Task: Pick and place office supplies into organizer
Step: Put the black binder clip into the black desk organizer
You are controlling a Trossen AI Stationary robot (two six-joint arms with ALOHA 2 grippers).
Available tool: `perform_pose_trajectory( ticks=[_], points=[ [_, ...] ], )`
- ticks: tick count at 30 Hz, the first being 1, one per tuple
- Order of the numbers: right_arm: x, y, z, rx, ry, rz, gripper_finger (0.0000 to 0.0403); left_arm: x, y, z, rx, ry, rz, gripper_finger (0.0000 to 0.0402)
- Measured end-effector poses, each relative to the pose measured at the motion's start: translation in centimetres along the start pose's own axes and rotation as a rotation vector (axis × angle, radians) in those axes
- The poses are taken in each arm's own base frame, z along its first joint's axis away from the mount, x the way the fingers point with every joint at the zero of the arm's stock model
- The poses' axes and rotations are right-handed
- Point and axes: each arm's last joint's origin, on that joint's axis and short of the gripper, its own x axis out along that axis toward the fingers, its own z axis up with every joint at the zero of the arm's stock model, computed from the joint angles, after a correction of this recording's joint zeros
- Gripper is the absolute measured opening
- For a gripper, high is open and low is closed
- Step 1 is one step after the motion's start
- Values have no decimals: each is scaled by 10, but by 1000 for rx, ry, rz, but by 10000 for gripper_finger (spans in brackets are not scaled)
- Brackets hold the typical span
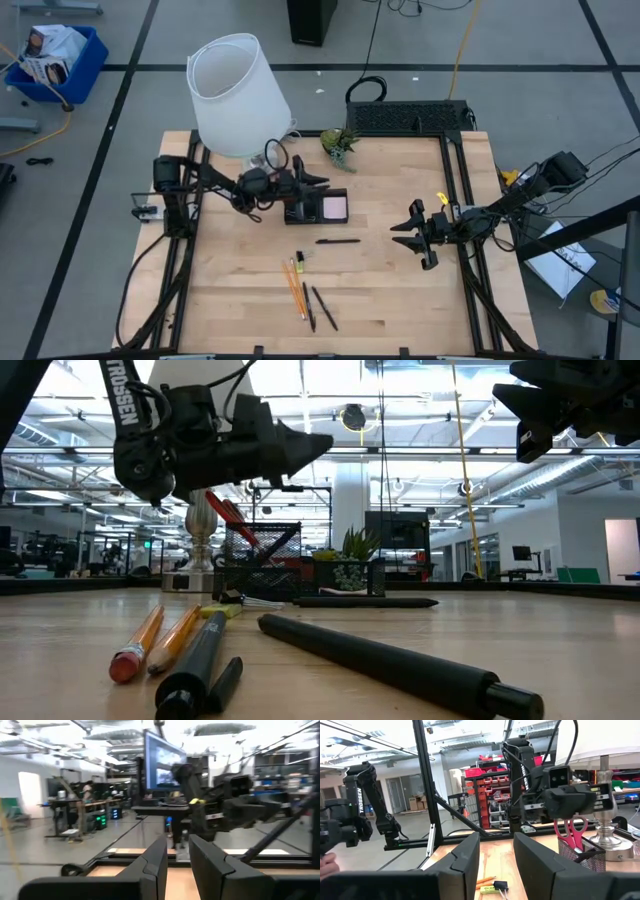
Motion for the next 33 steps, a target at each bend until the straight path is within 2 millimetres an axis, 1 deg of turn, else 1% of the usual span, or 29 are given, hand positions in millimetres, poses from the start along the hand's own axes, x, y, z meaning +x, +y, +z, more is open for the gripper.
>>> perform_pose_trajectory(
  ticks=[3,6,10,13,17,19,21,23,25,27,29,33],
  points=[
    [0,0,0,0,0,0,116,2,-12,1,-54,-11,-42,85],
    [0,0,0,0,0,-1,116,4,-28,-3,-59,31,-68,85],
    [0,0,0,0,0,0,116,6,-62,-5,0,68,-169,86],
    [0,0,0,0,0,0,116,5,-88,5,42,131,-200,86],
    [0,0,0,-1,0,0,116,5,-122,16,79,334,-143,86],
    [0,0,0,0,0,-1,116,6,-138,26,98,438,-98,86],
    [0,0,0,0,0,0,116,7,-151,33,77,556,-24,86],
    [0,0,0,0,0,0,116,6,-160,34,15,684,59,89],
    [0,0,0,0,1,0,116,6,-164,35,-73,784,152,103],
    [0,0,0,0,0,0,116,8,-167,41,-182,823,209,127],
    [0,0,0,-1,2,-1,116,6,-169,41,-292,848,253,158],
    [0,0,0,-1,1,-1,116,-2,-182,38,-444,897,223,218]
  ],
)
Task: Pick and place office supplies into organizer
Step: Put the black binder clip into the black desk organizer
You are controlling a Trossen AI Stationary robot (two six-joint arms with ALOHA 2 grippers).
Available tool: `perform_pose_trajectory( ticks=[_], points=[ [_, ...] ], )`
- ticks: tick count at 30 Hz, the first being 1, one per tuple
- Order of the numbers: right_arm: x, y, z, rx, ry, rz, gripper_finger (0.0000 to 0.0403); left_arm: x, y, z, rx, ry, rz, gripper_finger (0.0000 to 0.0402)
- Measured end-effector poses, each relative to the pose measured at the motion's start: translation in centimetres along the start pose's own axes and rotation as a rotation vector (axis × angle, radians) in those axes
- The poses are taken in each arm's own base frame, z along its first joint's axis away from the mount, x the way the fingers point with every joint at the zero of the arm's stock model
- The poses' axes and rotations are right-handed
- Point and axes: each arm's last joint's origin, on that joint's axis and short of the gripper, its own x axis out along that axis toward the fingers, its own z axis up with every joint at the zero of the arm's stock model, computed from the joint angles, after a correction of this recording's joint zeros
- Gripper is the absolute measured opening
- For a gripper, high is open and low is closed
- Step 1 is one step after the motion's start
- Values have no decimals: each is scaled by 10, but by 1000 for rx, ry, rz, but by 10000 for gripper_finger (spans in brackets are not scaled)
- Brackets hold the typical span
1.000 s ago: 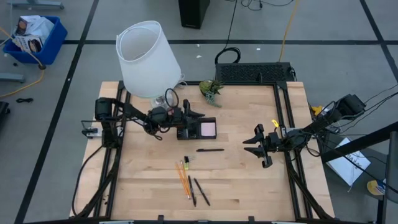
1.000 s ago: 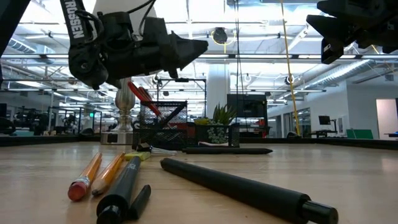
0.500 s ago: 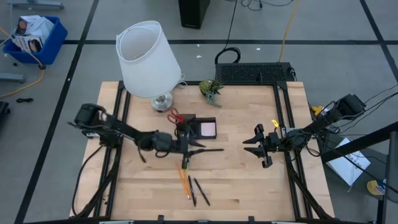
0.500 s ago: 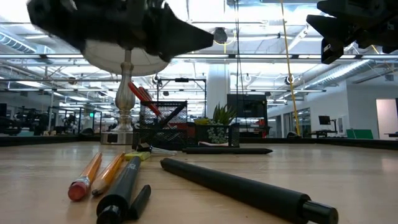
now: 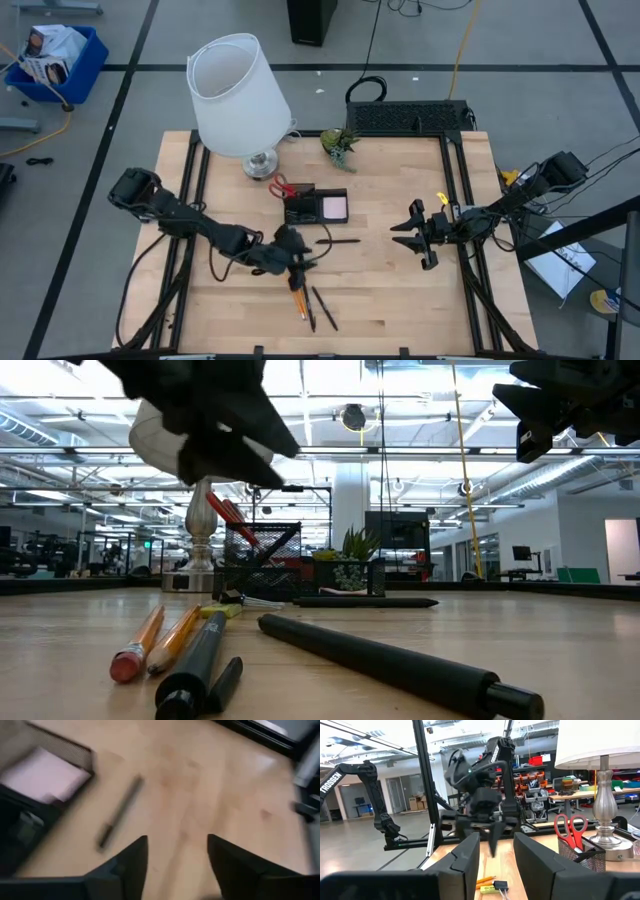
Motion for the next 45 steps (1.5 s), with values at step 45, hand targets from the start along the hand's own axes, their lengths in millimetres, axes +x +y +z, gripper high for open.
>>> perform_pose_trajectory(
  ticks=[45],
  points=[
    [0,0,0,0,0,0,116,27,87,9,-255,572,-99,253]
  ],
)
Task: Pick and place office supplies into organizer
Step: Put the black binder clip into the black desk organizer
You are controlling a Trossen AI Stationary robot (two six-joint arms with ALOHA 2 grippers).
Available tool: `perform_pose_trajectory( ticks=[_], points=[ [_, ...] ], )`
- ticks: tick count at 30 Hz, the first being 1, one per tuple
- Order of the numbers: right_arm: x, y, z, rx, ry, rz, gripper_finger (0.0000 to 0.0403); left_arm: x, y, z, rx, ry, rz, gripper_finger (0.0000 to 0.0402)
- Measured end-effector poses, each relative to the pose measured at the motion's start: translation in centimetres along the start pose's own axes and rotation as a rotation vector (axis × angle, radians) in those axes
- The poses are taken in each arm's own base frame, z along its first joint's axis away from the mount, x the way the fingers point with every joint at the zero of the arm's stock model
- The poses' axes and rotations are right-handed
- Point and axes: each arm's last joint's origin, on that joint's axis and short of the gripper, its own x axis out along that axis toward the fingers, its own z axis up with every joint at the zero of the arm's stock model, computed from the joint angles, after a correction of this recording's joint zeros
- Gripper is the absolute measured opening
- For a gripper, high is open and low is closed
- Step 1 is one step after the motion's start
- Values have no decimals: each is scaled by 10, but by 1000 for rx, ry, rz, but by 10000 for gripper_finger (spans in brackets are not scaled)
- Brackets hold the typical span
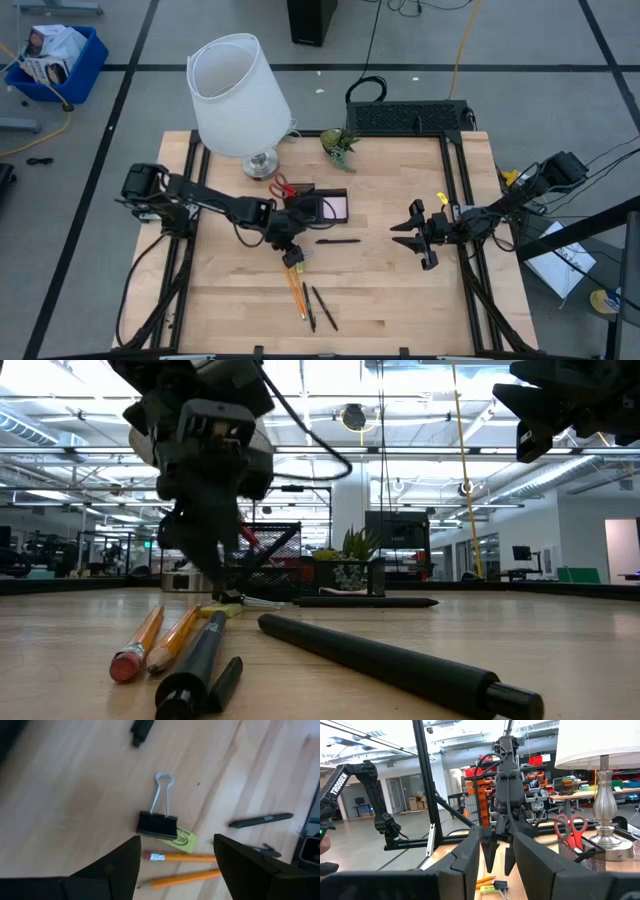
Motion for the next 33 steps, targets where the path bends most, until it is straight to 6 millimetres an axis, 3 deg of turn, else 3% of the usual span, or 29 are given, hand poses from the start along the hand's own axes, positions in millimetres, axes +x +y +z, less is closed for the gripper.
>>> perform_pose_trajectory(
  ticks=[21,33],
  points=[
    [0,0,0,0,0,0,116,21,6,2,22,17,7,253],
    [0,0,0,0,0,0,116,23,0,-2,41,1,9,253]
  ],
)
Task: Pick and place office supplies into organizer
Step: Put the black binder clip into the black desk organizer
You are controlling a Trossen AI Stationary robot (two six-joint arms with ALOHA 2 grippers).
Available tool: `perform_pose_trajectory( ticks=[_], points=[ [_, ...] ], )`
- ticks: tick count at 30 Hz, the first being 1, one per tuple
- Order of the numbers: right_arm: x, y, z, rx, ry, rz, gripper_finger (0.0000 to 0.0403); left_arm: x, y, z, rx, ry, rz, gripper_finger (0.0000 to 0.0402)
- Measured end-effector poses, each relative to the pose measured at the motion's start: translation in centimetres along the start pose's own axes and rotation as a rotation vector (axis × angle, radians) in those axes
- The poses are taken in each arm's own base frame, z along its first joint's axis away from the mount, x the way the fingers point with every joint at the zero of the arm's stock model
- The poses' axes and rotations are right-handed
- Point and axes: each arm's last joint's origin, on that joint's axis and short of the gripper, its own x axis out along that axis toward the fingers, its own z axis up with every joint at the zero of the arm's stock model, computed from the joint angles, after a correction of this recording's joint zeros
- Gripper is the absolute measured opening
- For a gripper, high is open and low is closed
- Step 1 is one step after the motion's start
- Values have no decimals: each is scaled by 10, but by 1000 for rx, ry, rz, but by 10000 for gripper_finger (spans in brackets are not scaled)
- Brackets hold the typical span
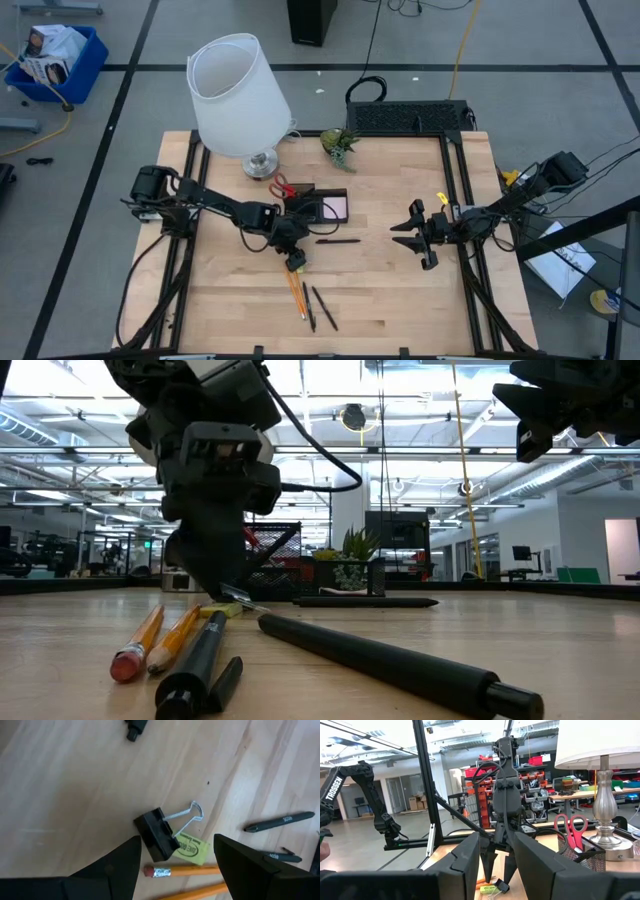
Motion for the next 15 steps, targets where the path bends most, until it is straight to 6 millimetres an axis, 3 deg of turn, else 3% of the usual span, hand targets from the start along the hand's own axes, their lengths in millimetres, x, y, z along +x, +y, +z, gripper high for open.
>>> perform_pose_trajectory(
  ticks=[10,15],
  points=[
    [0,0,0,-1,2,0,116,14,3,2,6,10,-11,252],
    [0,0,-1,-3,7,-1,116,14,4,2,13,4,-4,213]
  ],
)
